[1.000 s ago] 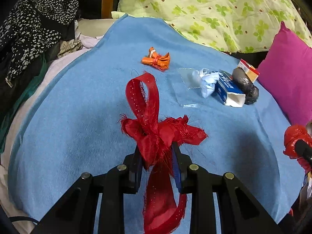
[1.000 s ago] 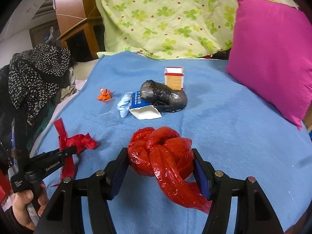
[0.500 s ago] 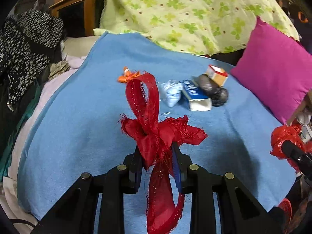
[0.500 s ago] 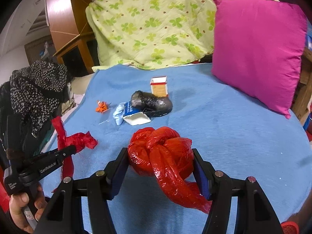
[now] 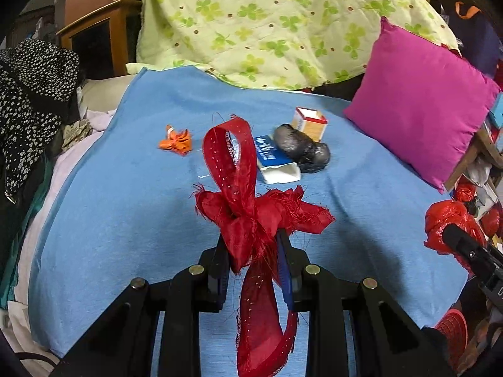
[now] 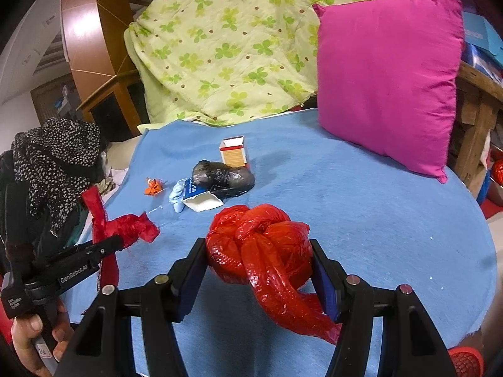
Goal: Collect trash
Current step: 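Lift the red ribbon bow and red bag and carry them toward the basket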
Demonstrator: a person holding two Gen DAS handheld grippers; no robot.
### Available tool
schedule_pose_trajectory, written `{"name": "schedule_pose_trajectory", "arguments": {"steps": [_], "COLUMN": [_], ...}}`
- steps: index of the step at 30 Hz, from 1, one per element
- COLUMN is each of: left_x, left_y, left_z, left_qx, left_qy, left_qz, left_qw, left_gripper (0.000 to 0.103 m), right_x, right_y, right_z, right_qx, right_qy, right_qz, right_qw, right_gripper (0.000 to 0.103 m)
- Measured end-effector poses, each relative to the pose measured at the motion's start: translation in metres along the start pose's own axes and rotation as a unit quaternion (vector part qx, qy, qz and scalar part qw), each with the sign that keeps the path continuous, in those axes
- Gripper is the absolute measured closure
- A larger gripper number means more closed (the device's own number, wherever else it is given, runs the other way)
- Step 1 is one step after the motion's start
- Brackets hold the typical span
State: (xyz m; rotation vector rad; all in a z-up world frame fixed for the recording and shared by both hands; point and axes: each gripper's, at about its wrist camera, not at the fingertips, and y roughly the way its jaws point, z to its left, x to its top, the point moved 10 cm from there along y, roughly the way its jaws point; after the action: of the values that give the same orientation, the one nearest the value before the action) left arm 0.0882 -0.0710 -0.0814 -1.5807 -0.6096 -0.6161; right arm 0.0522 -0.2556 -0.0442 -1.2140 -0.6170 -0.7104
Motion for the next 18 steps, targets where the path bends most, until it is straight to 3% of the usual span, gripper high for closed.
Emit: {"name": "schedule_pose_trajectory", "arguments": {"steps": [18], "left_x": [0.005], "left_y": [-0.001], "left_z": [-0.042], "left_qx": [-0.025], "left_qy": [0.033], "left_qz": [-0.002], "left_qw": [0.9991], "left_gripper": [0.074], "right_x": [0.004], "right_y": [-0.032], "right_z": [-0.036], "right_qx": [-0.030], "right_qy": [0.034], "right_qz": [-0.028], "right_qw": [0.999], "right_gripper": [0.038]}}
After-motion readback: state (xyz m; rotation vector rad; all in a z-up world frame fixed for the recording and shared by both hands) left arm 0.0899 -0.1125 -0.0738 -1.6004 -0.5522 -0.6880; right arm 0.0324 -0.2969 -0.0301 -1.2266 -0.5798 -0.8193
